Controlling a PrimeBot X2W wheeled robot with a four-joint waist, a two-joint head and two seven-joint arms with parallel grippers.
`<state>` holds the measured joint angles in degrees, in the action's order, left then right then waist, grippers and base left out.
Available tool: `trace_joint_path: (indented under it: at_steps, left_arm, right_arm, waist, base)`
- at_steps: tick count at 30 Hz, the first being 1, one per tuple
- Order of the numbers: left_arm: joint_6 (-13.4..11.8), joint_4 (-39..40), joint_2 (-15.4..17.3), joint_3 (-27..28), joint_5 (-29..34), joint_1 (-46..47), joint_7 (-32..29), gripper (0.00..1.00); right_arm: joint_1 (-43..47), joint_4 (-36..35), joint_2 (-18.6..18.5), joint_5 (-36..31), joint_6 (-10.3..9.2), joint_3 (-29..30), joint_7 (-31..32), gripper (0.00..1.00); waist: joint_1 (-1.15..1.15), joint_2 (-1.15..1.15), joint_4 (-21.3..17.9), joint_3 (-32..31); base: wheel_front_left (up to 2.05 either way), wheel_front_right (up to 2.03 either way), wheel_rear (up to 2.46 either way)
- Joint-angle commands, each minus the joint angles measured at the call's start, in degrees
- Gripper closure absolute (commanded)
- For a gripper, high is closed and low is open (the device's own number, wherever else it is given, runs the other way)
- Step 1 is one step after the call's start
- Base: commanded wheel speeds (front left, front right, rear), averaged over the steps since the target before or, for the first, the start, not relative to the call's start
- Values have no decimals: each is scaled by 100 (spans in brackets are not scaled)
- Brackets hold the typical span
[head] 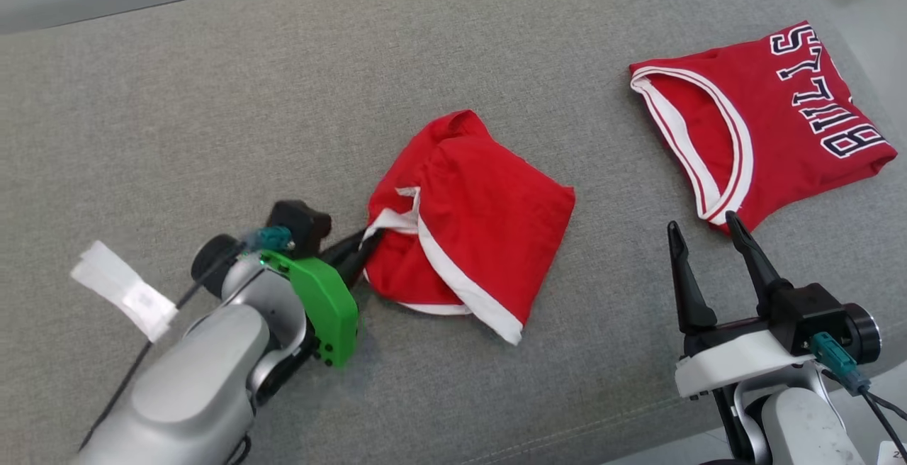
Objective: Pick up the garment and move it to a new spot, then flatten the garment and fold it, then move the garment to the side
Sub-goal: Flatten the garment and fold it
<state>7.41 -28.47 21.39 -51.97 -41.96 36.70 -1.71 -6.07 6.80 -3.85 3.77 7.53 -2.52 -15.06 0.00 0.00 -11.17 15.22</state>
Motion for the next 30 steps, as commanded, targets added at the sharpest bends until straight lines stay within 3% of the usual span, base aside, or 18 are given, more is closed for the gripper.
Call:
trace_joint_path:
  at_steps: [1,5,12,16,20,26,30]
  left_arm:
    - [9,143,98,141,-160,171,66,100]
    - [-141,818,315,591,-549,338,50,100]
    - [-1144,2242,556,1290,-792,498,-143,100]
    - [-1479,2752,619,1214,-713,426,-452,100]
    - [-1694,2851,588,1115,-733,207,-628,100]
    - [-1827,2606,512,1010,-863,-193,-601,100]
    - [-1868,2025,465,1018,-1008,-559,-449,100]
  right_arm:
    - [69,-16,12,-11,-9,25,-16,0]
    - [145,-7,-22,-31,-9,37,-16,0]
    - [214,22,-45,-31,-9,-12,-16,0]
    - [214,58,-57,-27,-10,-33,-16,0]
    - [181,94,-51,-7,-10,-83,-16,0]
    - [229,124,-15,28,-10,-139,-16,0]
    - [247,148,15,61,-10,-135,-16,0]
  waist:
    - [0,0,81,-70]
    - [0,0,270,-202]
    - [0,0,596,-391]
    - [0,0,722,-458]
    - [0,0,743,-493]
    - [0,0,724,-472]
    - [0,0,702,-416]
  base:
    - [0,0,0]
    - [0,0,0]
    - [0,0,0]
    - [0,0,0]
    - [0,0,0]
    - [0,0,0]
    - [0,0,0]
